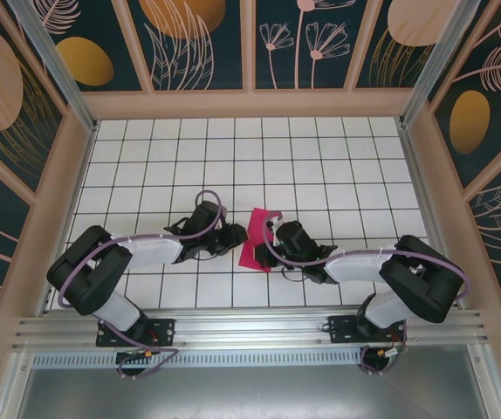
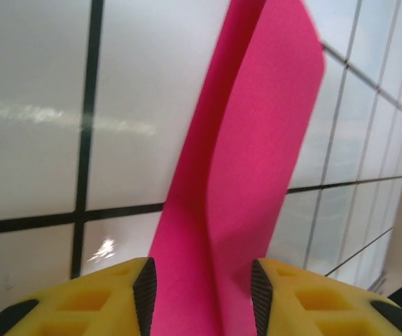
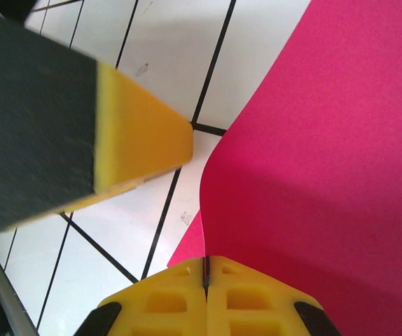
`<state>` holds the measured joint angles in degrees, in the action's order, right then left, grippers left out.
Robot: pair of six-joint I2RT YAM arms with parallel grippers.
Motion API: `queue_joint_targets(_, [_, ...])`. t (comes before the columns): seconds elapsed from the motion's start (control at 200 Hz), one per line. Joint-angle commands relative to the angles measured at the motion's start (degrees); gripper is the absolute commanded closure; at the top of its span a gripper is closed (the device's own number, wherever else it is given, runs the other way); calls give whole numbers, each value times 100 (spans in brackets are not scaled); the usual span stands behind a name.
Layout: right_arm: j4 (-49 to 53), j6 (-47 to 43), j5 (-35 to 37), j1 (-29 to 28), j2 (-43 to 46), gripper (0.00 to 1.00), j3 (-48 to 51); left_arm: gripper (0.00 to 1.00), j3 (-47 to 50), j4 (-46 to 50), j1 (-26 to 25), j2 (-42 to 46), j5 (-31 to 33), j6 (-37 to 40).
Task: Fold a paper plane with a square sheet of paper (pick it up from the middle)
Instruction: Fold the triangle a second time at the center of the table.
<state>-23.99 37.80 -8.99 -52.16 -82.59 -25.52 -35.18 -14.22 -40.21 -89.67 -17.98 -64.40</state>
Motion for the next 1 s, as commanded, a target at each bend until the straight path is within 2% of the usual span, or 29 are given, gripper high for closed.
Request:
queue_joint_targets(0.0, [94, -158, -111, 31, -21, 100, -175, 48, 83, -695, -35, 97, 16, -472])
queue_joint_targets(0.26, [161, -246, -24, 28, 107, 99, -173, 44, -7, -984, -34, -265, -332, -753])
queue_joint_targets(0.726, [81, -350, 90, -54, 278, 98, -94, 39, -178, -1052, -35, -481, -657, -787])
queue_joint_targets(0.996, [243, -359, 240, -102, 427, 87, -65, 41, -291, -1255, -40, -737, -864, -795])
